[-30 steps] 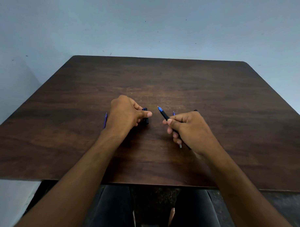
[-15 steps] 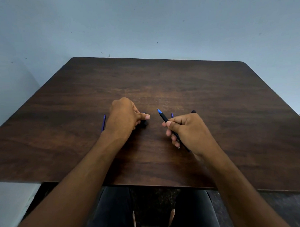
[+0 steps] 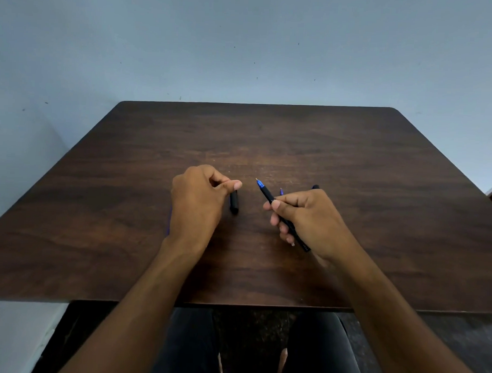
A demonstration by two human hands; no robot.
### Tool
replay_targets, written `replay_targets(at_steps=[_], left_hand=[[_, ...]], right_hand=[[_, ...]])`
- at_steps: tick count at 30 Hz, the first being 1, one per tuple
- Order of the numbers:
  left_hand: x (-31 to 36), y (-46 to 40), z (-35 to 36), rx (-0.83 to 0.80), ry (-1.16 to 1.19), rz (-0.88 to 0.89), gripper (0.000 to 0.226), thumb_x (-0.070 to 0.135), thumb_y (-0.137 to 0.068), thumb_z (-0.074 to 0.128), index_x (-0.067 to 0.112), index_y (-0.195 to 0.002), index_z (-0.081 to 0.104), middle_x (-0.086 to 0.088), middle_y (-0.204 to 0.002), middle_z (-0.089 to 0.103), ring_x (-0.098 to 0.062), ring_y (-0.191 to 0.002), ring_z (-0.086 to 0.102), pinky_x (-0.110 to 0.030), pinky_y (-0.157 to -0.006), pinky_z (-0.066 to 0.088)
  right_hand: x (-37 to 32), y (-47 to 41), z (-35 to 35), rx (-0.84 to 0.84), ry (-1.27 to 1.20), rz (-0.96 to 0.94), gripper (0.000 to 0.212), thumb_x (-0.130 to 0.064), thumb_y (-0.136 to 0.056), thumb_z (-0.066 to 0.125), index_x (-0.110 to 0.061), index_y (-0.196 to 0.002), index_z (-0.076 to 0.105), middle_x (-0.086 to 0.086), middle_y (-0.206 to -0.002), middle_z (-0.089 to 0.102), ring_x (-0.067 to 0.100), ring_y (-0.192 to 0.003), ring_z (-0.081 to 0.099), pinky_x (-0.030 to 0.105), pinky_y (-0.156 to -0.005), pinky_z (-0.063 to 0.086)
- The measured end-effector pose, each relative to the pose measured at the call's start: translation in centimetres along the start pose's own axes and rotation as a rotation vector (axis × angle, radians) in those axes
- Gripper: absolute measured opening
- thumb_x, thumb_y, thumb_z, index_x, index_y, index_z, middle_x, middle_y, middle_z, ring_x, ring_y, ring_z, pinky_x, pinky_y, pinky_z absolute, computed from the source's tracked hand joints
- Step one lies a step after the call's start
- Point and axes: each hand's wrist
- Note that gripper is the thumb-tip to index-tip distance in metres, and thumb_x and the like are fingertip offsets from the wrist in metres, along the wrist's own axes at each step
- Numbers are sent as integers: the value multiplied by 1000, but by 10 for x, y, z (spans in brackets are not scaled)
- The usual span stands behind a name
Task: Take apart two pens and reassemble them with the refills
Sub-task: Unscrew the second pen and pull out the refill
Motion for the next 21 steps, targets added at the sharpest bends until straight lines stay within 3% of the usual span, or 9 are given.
replay_targets(at_steps=[2,5,8,11,17,21], left_hand=[[5,11,-1,-56,194,-37,18,45,-75,81,33,-66,70,18,-61,69,3,-54,63,-20,-53,51],[14,23,1,-235,589,-181,3,25,-83,78,23,-81,77,4,-64,73,-6,-57,63,-23,-56,53],[21,29,1,-370,842,-300,12,15,-88,71,11,-96,78,-8,-87,76,-14,-71,64,-23,-66,50],[21,29,0,-454,950,-383,17,13,-91,65,9,-105,75,-5,-99,78,-7,-69,65,-21,-68,45],[22,31,-1,-398,1005,-440,10,12,-88,69,11,-92,78,-8,-93,78,-9,-64,67,-26,-72,44],[25,34,2,-344,1013,-460,8,10,-87,70,7,-91,77,-6,-84,78,-5,-56,64,-21,-63,46]], right_hand=[[0,1,3,-13,-46,-11,22,-7,-102,56,-2,-93,75,7,-63,63,12,-48,49,25,-44,41],[1,1,8,-38,-115,-33,23,-6,-101,56,1,-91,75,11,-66,62,14,-50,47,28,-45,37],[2,1,12,-79,-152,-46,23,-6,-101,56,3,-92,76,13,-67,61,15,-52,45,29,-46,35],[1,2,13,-100,-150,-56,24,-7,-101,57,2,-91,76,11,-66,62,14,-51,46,29,-46,36],[4,1,11,-96,-54,-113,22,-12,-101,59,-4,-93,78,5,-64,64,13,-52,48,25,-46,38],[7,1,13,-39,103,-162,28,-21,-100,61,-4,-86,77,21,-66,66,17,-52,50,28,-50,41]])
Point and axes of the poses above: each hand's wrist, its own y-axis away from the middle knuckle, its own z-axis out of the palm, x = y × z
